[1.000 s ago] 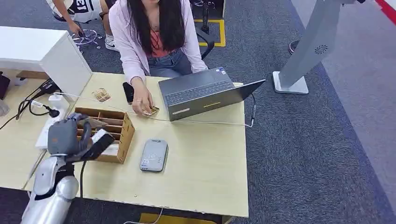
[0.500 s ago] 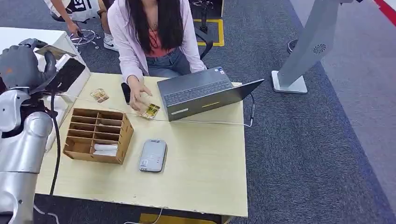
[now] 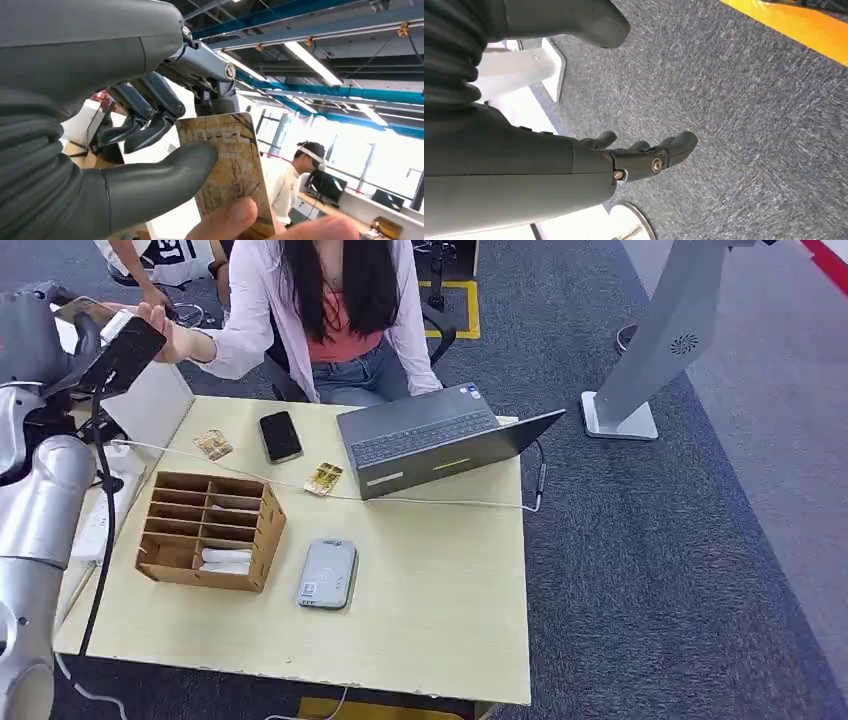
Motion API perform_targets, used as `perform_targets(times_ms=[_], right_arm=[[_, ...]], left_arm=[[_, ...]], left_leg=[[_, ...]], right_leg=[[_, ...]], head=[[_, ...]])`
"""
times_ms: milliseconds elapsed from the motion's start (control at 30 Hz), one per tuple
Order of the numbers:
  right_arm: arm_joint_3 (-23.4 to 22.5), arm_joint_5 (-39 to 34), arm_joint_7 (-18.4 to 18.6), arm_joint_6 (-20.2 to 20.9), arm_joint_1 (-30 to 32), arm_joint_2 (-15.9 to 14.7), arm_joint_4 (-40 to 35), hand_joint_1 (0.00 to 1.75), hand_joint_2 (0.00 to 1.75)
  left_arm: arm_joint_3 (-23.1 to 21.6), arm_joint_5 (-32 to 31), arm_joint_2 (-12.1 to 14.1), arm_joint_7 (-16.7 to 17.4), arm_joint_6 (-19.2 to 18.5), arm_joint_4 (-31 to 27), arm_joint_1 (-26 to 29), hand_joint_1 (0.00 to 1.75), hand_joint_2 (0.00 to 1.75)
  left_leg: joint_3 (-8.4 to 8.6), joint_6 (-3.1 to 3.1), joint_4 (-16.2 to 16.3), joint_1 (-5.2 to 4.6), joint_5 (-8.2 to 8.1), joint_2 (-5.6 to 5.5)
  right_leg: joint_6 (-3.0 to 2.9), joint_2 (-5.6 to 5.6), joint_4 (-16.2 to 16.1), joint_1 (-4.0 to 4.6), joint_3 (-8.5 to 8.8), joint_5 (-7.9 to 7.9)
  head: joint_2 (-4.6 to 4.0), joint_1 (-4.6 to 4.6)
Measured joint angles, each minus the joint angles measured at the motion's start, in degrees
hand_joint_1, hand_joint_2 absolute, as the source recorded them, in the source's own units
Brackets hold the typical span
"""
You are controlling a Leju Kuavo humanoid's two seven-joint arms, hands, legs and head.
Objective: Pass the card to the sensor for recognition and then transmit it.
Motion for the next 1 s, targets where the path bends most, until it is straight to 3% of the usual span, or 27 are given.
perform_targets(times_ms=[667, 700, 833, 1000], right_arm=[[0.68, 0.15, 0.09, 0.64, 0.0, 0.0, 0.0, 0.0, 1.75], [0.68, 0.15, 0.11, 0.68, 0.01, 0.0, 0.0, 0.0, 1.75], [0.68, 0.17, 0.11, 0.72, 0.01, 0.0, 0.0, 0.0, 1.75], [0.68, 0.2, 0.09, 0.66, 0.0, 0.0, 0.0, 0.0, 1.75]], left_arm=[[0.0, -1.53, -0.7, 0.87, 0.66, 4.24, -0.95, 1.75, 1.75], [0.0, -1.53, -0.72, 0.85, 0.74, 4.48, -0.98, 0.0, 1.75], [0.0, -1.11, -0.9, 0.24, 5.01, 4.92, -0.98, 0.0, 1.75], [0.0, -1.51, -0.87, -0.2, 5.9, 4.92, -0.96, 0.0, 1.75]], left_leg=[[-0.01, -0.01, -0.01, 0.0, -0.01, 0.12], [-0.01, -0.01, -0.01, 0.0, -0.01, 0.14], [-0.02, -0.01, -0.01, 0.0, -0.01, 0.14], [-0.05, -0.01, -0.02, 0.0, 0.0, 0.1]], right_leg=[[0.0, 0.1, 0.01, 0.0, -0.06, 0.0], [0.0, 0.11, 0.01, 0.0, -0.06, 0.0], [0.0, 0.13, 0.01, 0.0, -0.07, 0.0], [0.0, 0.07, 0.01, 0.0, -0.07, 0.0]], head=[[0.0, -0.02], [0.0, -0.02], [0.0, -0.02], [0.0, -0.02]])
